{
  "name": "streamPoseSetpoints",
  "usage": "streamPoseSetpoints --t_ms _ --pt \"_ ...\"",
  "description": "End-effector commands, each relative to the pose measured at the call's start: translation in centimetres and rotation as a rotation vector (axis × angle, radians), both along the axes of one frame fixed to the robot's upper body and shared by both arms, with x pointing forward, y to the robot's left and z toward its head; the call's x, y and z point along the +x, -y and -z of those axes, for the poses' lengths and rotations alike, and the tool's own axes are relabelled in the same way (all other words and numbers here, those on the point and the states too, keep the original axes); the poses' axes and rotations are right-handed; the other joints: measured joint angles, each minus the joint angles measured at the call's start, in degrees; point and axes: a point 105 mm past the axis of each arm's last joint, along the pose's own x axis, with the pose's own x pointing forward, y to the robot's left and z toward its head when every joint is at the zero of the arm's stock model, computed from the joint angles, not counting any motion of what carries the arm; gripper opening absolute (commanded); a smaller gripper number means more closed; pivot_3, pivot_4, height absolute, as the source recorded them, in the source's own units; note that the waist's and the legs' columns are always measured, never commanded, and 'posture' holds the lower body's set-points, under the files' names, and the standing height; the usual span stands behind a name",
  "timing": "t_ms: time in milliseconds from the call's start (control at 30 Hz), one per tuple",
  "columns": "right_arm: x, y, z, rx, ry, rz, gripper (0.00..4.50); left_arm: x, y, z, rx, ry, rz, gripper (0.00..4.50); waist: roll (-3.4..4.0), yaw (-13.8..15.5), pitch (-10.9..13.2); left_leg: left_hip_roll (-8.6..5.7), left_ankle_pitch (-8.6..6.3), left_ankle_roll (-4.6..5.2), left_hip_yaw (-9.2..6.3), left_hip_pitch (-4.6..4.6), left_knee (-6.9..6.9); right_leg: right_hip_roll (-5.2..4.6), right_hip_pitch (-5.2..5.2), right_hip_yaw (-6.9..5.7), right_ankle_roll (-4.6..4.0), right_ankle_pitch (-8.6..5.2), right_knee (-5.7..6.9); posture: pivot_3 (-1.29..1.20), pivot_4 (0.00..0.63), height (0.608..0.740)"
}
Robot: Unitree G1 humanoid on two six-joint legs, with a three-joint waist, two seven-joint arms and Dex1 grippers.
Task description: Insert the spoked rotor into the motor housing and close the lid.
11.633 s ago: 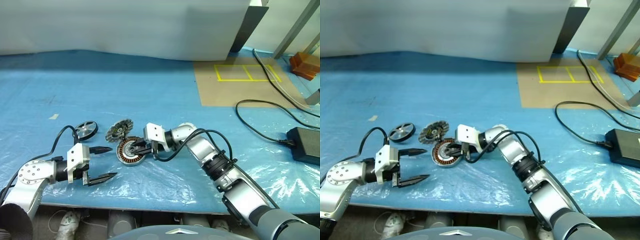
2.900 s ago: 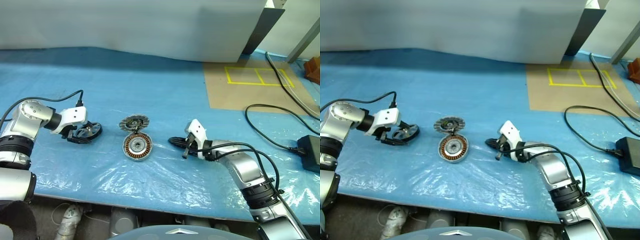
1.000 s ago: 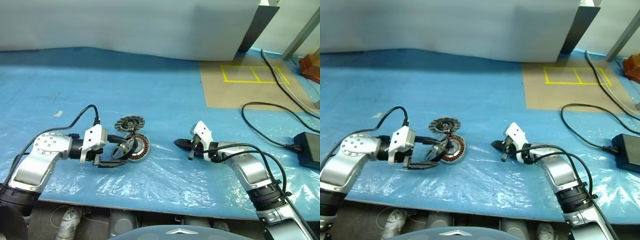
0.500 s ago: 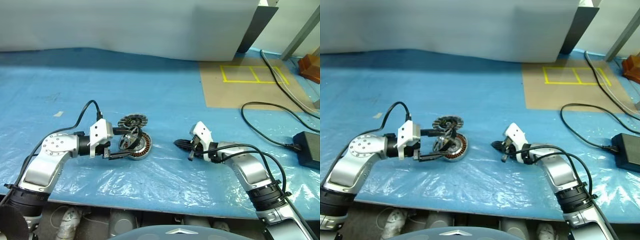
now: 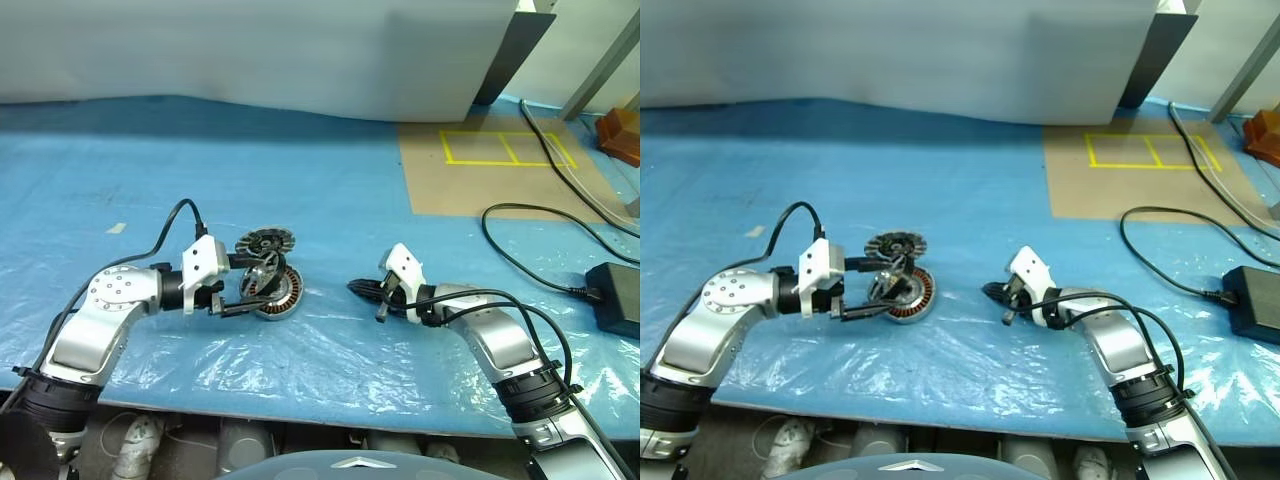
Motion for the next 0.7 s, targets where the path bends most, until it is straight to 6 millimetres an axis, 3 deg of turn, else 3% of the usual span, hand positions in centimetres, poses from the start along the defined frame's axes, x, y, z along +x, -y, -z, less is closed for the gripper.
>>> streamPoseSetpoints --t_ms 33,167,467,700 --pt "-0.1 0.0 0.1 -0.008 0.002 -0.009 0.0 -0.3 0.7 -0.7 -0.013 0.029 0.03 3.15 0.0 0.0 0.0 0.01 0.0 0.0 0.0 0.01 -0.01 0.0 0.0 0.0 0.0 0.0 0.0 0.0 0.15 0.74" --pt "-0.1 -0.1 0.2 -0.008 0.003 -0.008 0.0 -0.7 0.6 -0.1 -0.002 -0.007 0.04 3.15 0.0 0.0 0.0 0.0 0.0 0.0 0.0 0.0 0.01 0.0 0.0 0.0 0.0 0.0 0.0 0.0 0.15 0.74" --pt "0.0 -0.3 0.5 -0.007 -0.002 -0.003 0.0 0.4 -0.5 1.9 0.048 -0.009 -0.027 3.15 0.03 -0.03 -0.02 0.0 0.0 0.0 0.0 0.11 0.02 0.0 0.11 0.01 0.0 0.0 0.01 0.0 0.15 0.74" --pt "-0.1 -0.3 0.3 -0.006 -0.001 0.0 0.0 0.5 -0.6 2.0 0.088 0.006 -0.015 3.15 0.07 -0.03 -0.04 0.0 0.0 0.0 0.0 0.21 0.02 -0.01 0.22 0.01 0.0 0.0 0.02 0.0 0.15 0.74"
